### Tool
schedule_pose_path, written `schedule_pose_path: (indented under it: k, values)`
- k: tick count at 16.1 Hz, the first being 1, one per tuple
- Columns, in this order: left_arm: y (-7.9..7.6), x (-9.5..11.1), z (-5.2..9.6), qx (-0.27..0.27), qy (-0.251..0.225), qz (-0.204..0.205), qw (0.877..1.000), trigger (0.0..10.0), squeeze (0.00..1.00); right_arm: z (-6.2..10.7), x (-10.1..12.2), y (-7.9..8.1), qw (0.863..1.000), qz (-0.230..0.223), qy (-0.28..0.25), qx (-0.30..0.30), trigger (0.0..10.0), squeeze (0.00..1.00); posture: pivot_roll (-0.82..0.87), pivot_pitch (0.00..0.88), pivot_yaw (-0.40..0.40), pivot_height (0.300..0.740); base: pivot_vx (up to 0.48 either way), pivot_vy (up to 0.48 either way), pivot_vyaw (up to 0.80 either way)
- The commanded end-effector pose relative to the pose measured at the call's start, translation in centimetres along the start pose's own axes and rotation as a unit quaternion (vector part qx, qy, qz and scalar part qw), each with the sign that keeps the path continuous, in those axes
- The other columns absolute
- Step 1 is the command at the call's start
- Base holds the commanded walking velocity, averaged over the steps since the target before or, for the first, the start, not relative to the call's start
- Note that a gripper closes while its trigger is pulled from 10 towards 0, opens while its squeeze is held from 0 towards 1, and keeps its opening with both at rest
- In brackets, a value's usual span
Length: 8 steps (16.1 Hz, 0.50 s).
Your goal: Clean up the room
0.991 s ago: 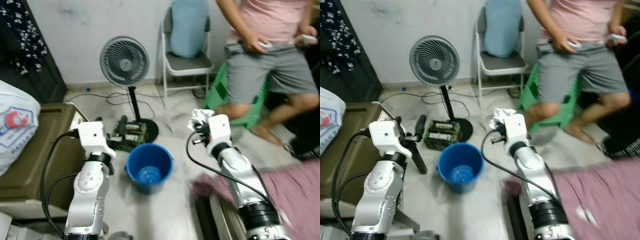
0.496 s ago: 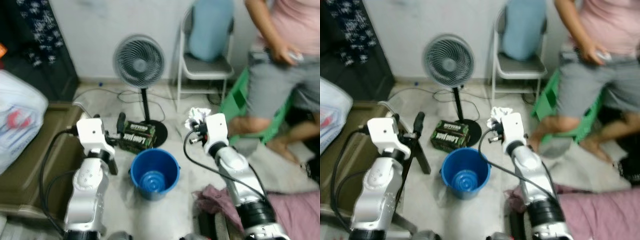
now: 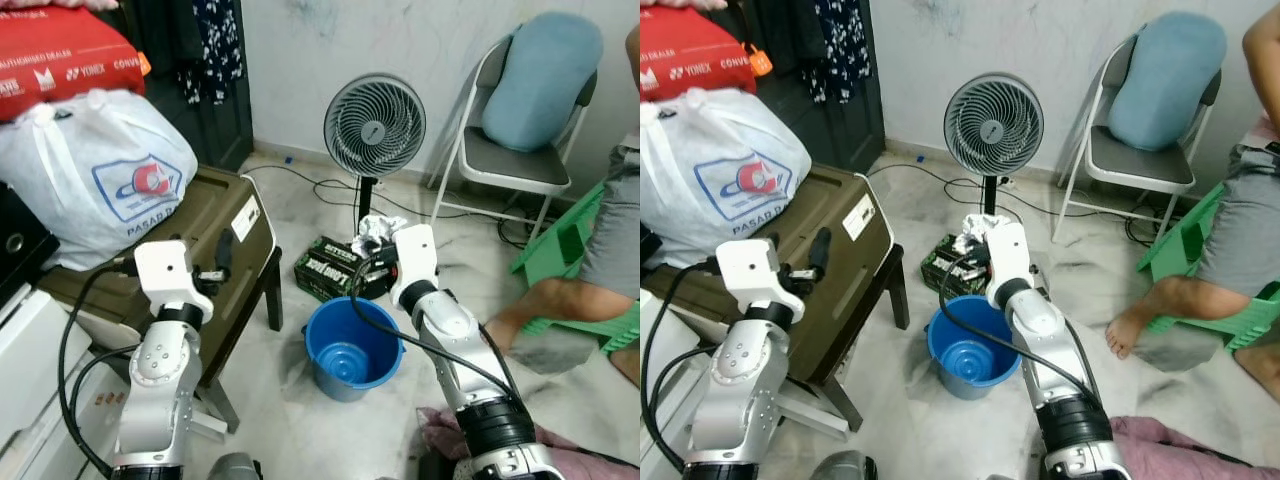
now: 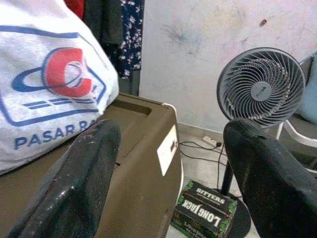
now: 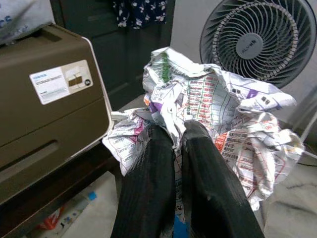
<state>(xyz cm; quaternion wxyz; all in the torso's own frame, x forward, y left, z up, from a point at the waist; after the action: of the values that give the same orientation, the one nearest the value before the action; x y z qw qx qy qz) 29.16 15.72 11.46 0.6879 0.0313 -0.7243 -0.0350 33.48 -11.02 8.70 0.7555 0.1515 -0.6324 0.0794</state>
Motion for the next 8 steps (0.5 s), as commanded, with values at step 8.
schedule_pose_path:
  k: [8]
  values:
    - [-0.54, 0.59, -0.26, -0.011, -0.011, 0.005, 1.0, 10.0, 0.0, -0.07, 0.19, -0.6, 1.0, -0.002, 0.004, -0.009, 10.0, 0.0, -0.03, 0.0, -0.042, 0.74, 0.276, 0.0, -0.3]
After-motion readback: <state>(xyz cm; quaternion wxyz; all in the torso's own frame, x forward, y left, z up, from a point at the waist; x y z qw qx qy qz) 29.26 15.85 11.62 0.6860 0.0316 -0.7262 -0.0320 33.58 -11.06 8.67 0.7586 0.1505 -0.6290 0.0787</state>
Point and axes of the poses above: a point about 5 cm out from each wrist's last joint towards the gripper, its own z axis pointing back from the gripper into the wrist, its own x axis along the axis of the wrist's last joint, y = z × x, the point moved 3 cm from there along -z, pointing out of the wrist towards the gripper, and after that the axes turned 11 degrees about -z, right-handed, at the moved point
